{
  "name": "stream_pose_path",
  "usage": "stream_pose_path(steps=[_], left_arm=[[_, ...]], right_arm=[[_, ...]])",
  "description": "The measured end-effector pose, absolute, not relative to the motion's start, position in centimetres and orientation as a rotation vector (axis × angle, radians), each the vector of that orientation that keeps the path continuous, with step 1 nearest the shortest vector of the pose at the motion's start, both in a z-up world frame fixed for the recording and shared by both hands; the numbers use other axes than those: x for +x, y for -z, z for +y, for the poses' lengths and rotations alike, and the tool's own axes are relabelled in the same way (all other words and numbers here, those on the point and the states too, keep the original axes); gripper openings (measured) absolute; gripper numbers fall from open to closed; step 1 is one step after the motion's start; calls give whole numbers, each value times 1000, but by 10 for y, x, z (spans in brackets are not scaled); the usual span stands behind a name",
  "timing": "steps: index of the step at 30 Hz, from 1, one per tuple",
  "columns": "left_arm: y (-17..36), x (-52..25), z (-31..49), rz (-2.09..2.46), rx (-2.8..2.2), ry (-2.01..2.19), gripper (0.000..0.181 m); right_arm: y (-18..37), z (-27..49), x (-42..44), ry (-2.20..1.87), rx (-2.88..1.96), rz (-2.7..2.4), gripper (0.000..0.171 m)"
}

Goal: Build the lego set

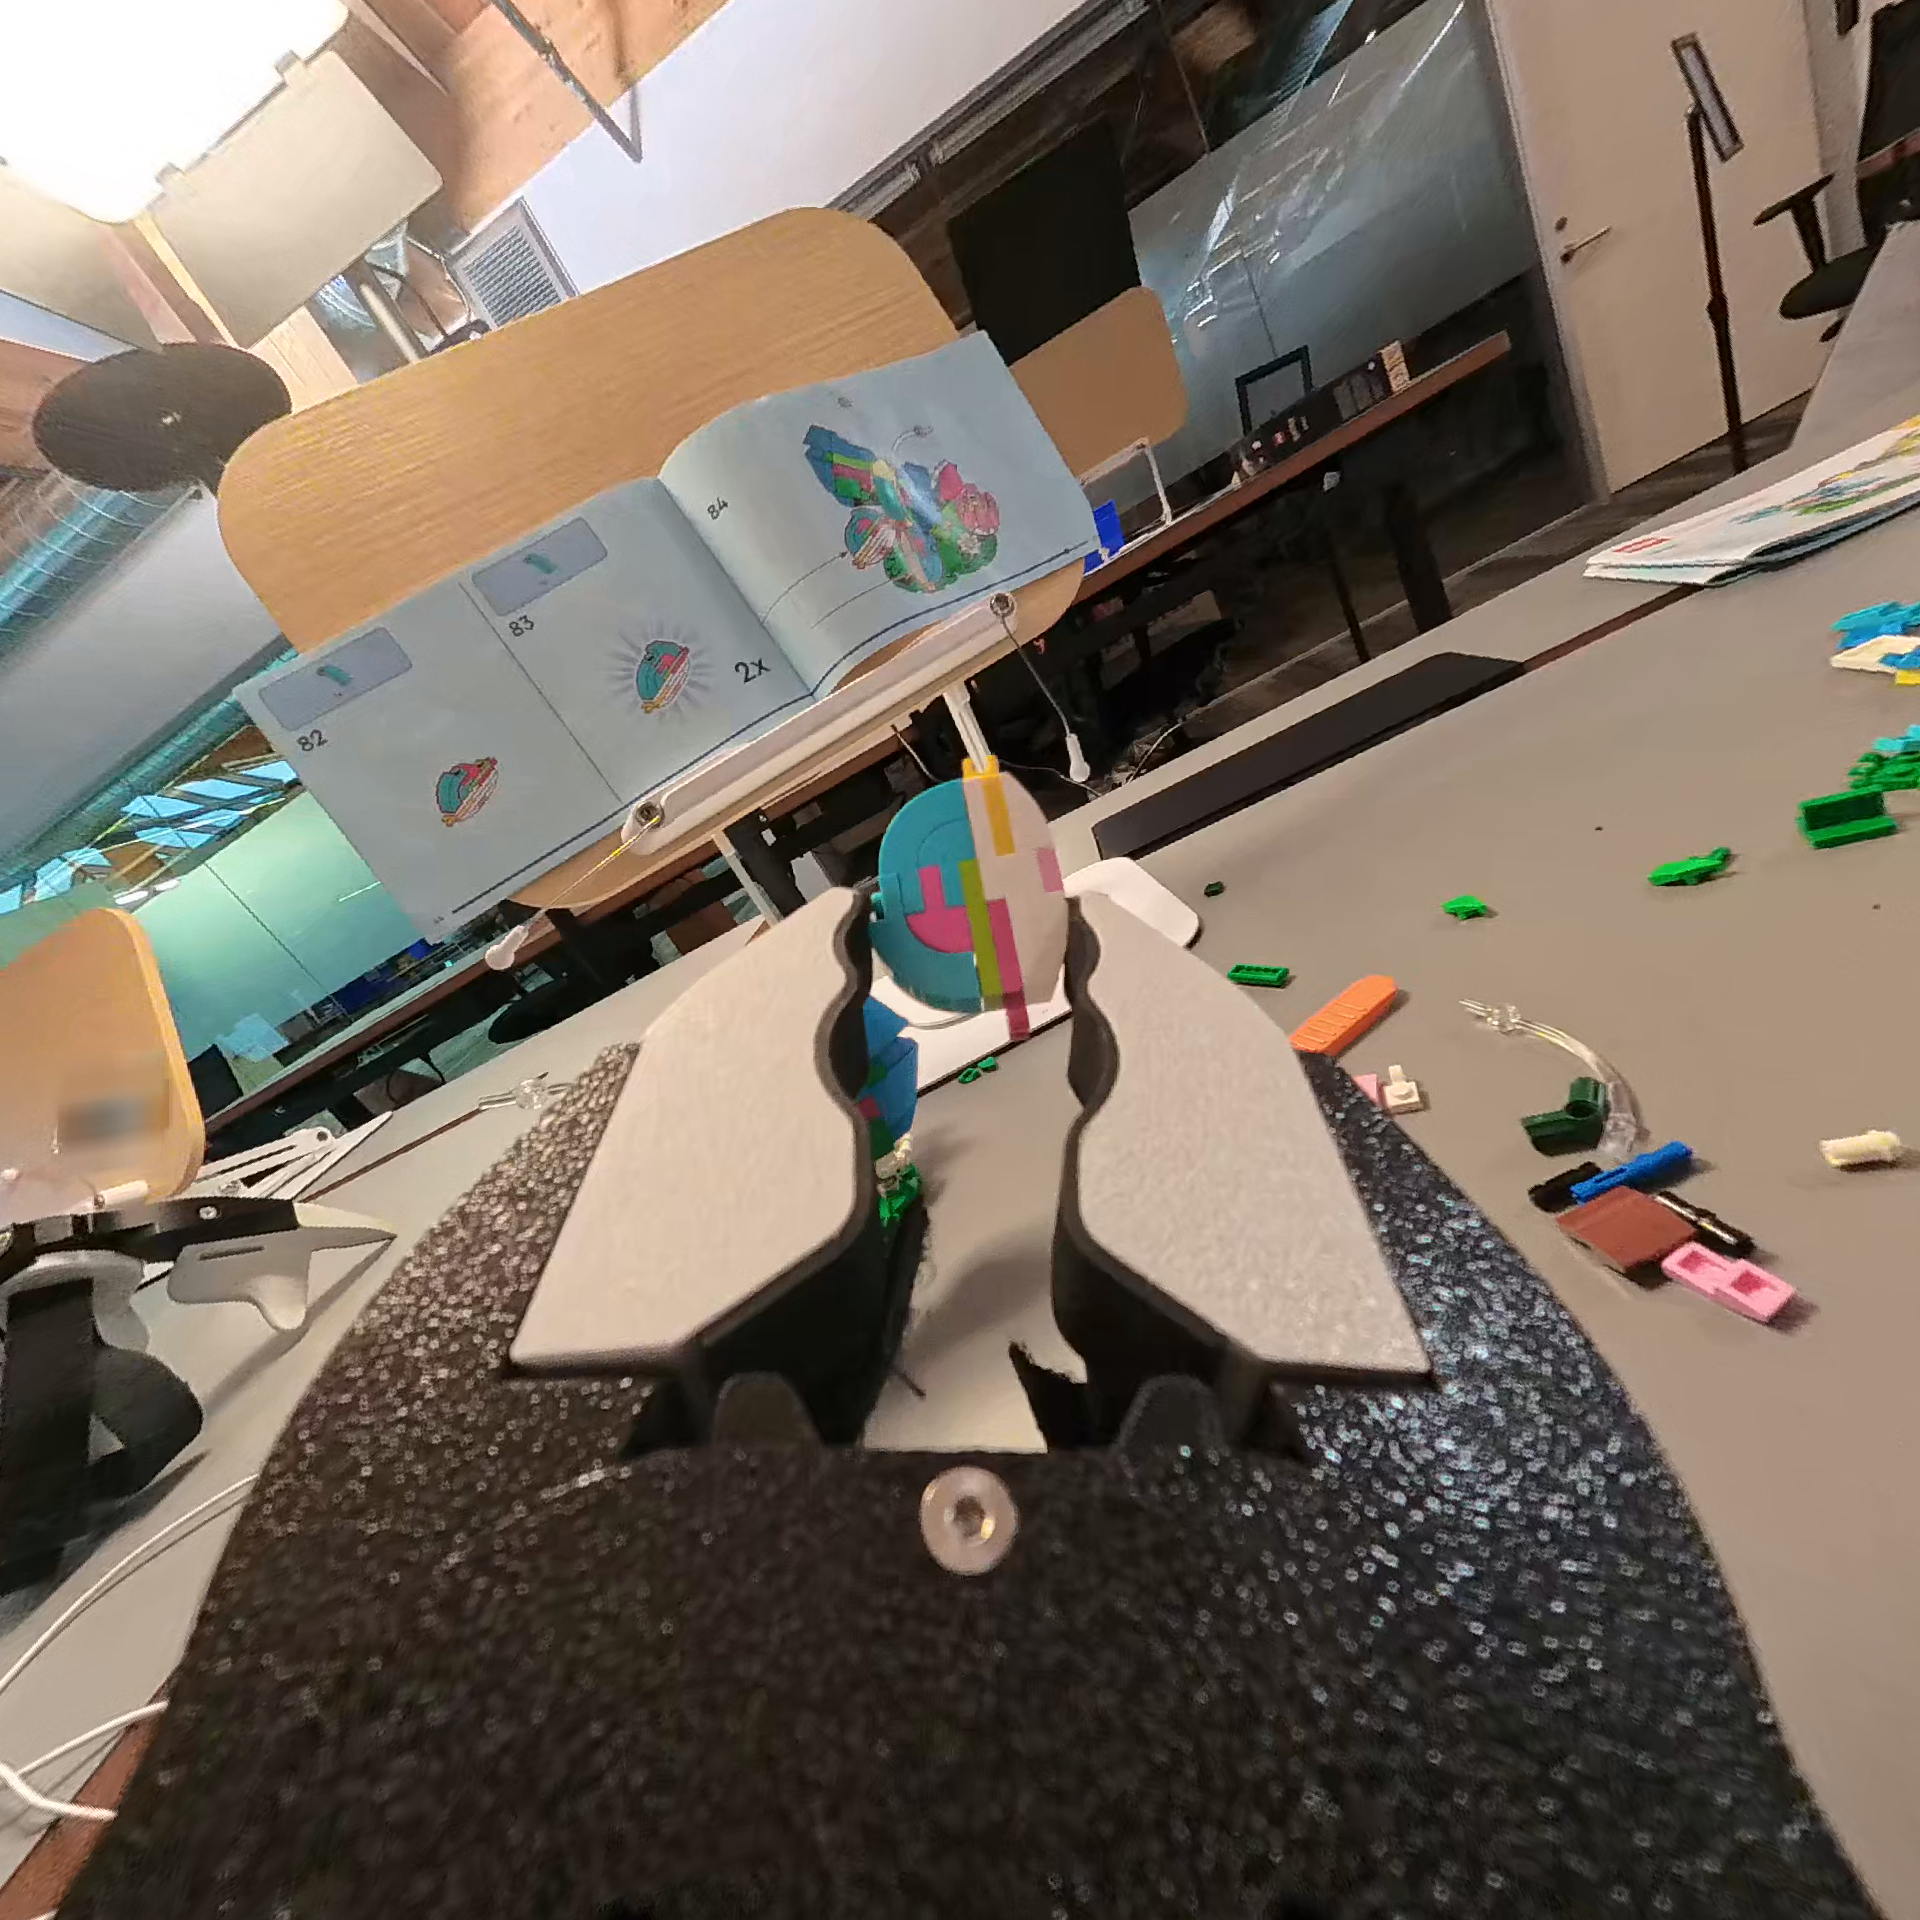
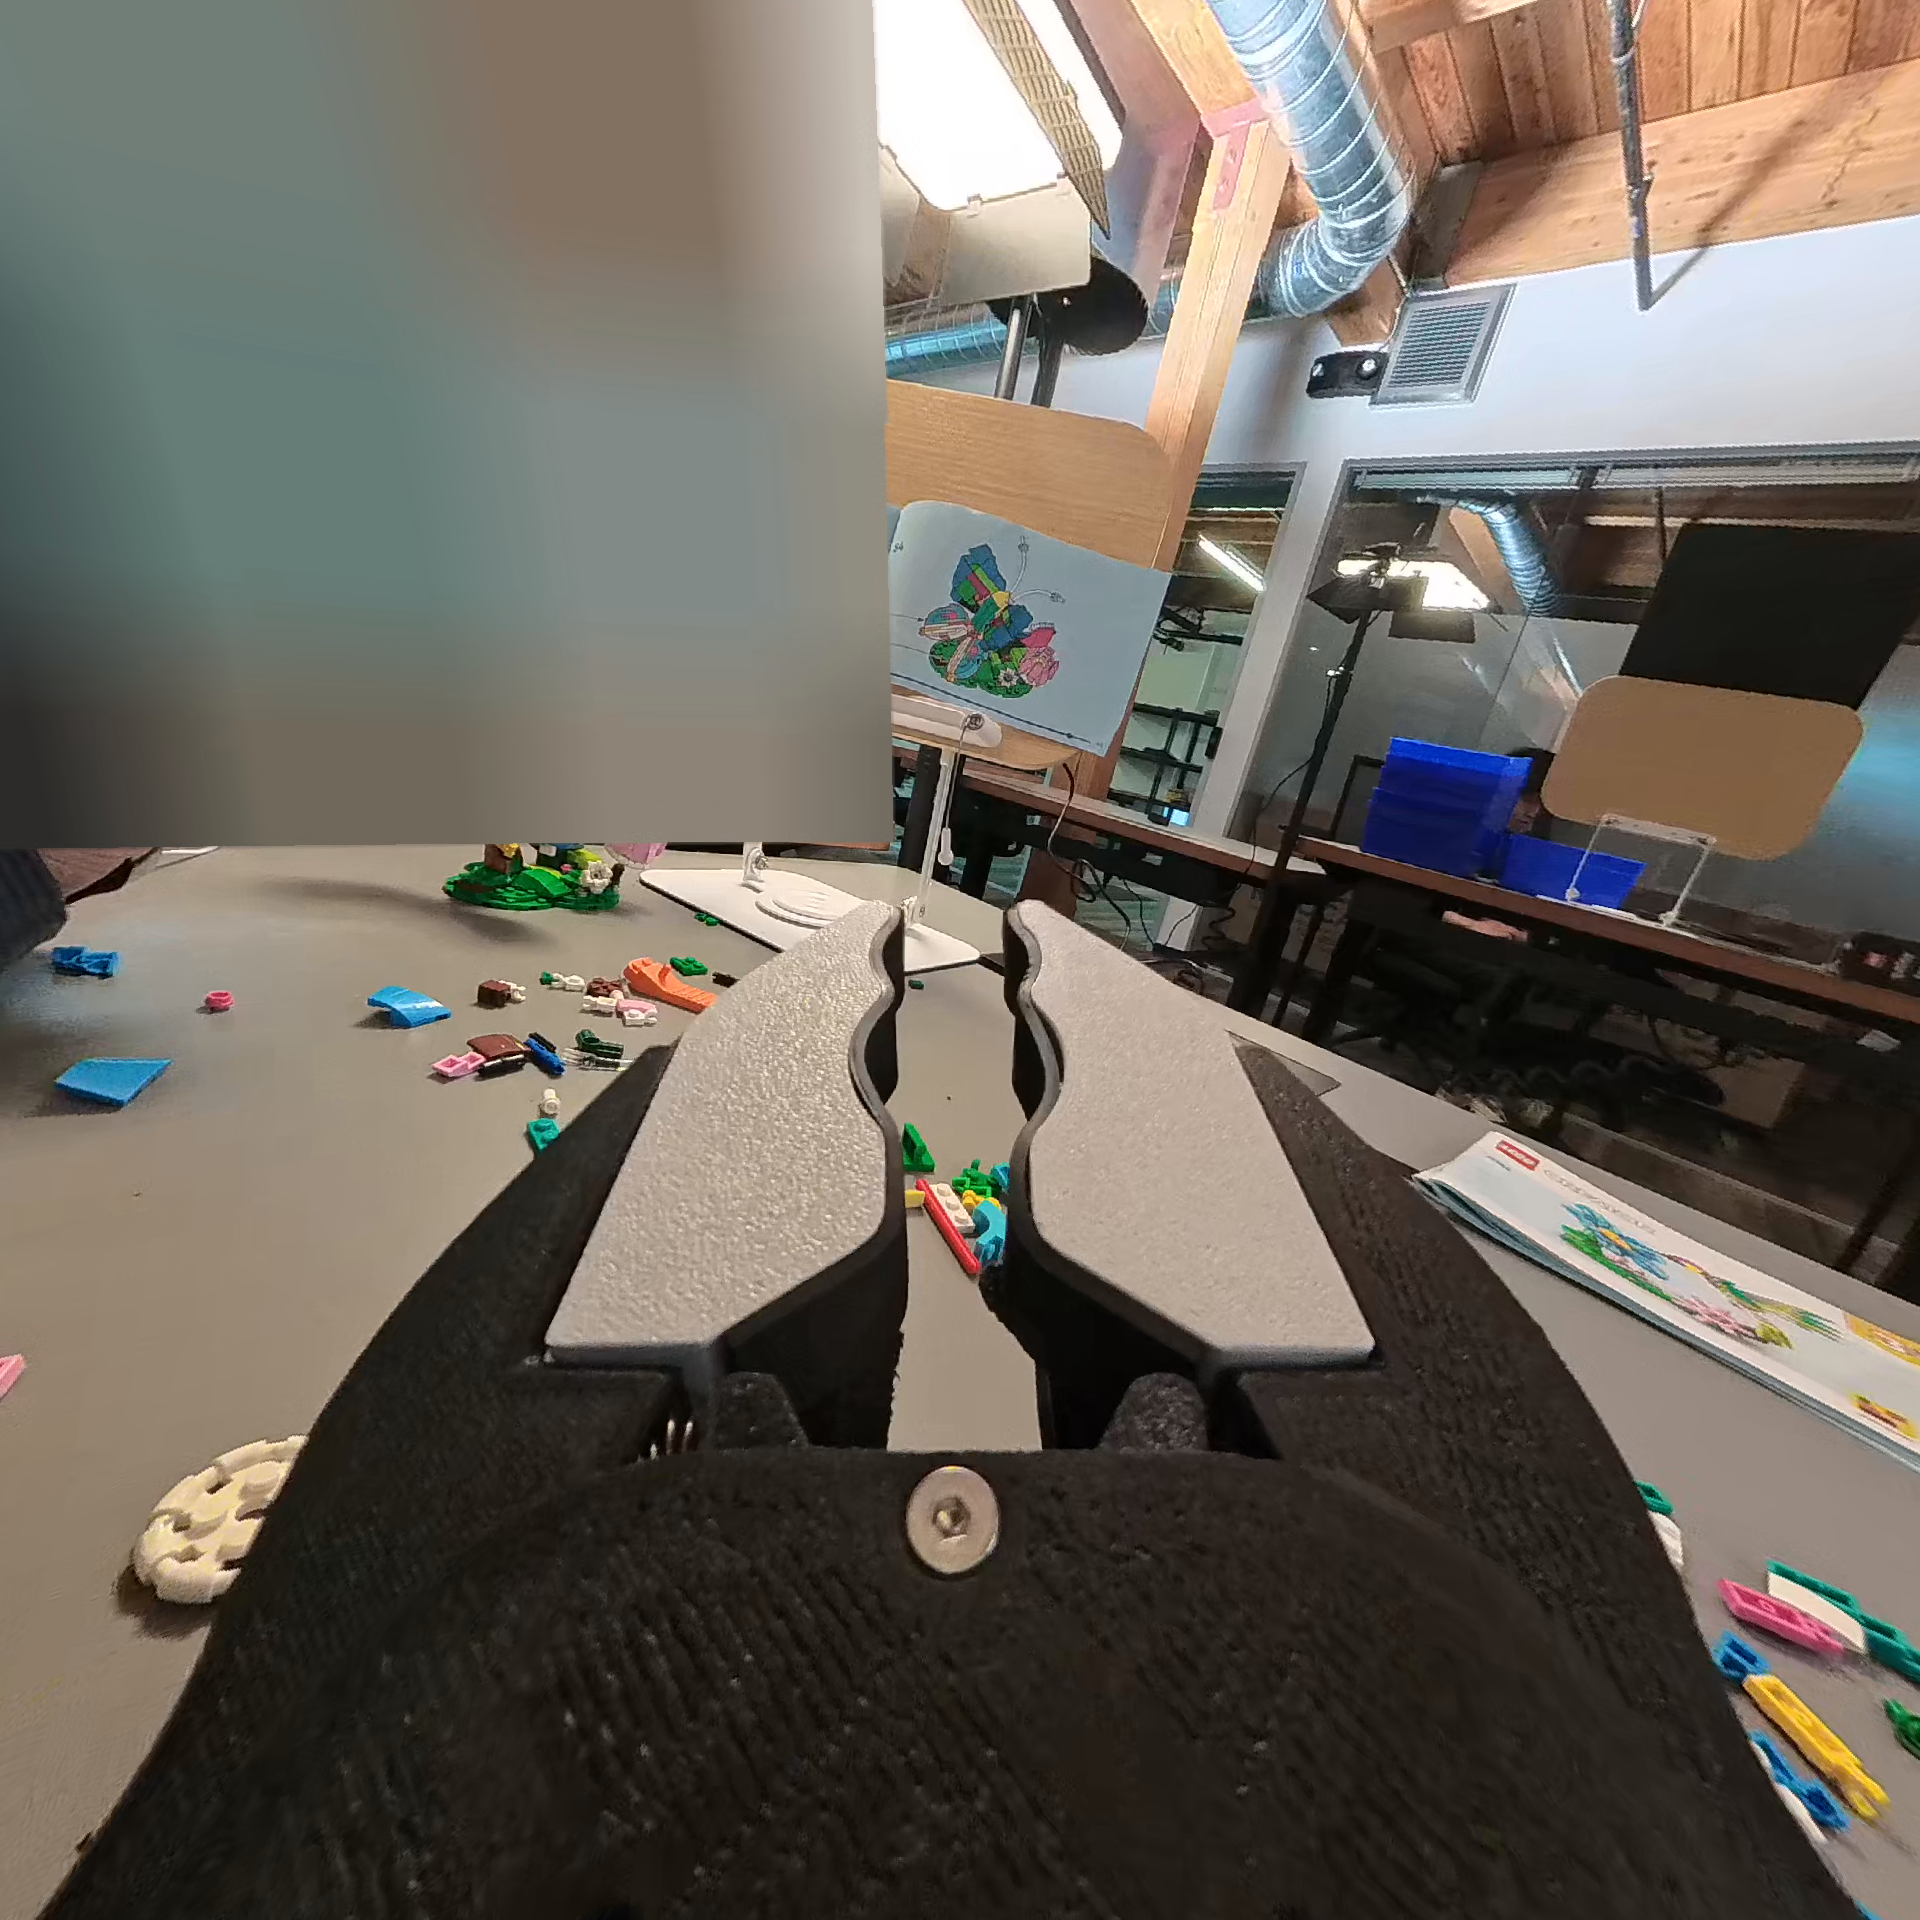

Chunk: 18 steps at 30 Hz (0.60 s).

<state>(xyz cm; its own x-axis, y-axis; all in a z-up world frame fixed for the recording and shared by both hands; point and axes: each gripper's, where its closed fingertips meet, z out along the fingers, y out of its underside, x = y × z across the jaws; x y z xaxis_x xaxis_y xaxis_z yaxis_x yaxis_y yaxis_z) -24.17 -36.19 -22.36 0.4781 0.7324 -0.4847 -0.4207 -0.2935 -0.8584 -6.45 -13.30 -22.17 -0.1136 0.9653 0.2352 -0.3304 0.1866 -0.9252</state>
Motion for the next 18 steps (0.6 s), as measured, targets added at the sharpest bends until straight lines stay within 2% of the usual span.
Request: stream_pose_path(steps=[18], left_arm=[[228, -244, -365, -333, -1479, -1115, 35]], right_arm=[[226, -134, -66, -1294, -757, -1189, 12]])
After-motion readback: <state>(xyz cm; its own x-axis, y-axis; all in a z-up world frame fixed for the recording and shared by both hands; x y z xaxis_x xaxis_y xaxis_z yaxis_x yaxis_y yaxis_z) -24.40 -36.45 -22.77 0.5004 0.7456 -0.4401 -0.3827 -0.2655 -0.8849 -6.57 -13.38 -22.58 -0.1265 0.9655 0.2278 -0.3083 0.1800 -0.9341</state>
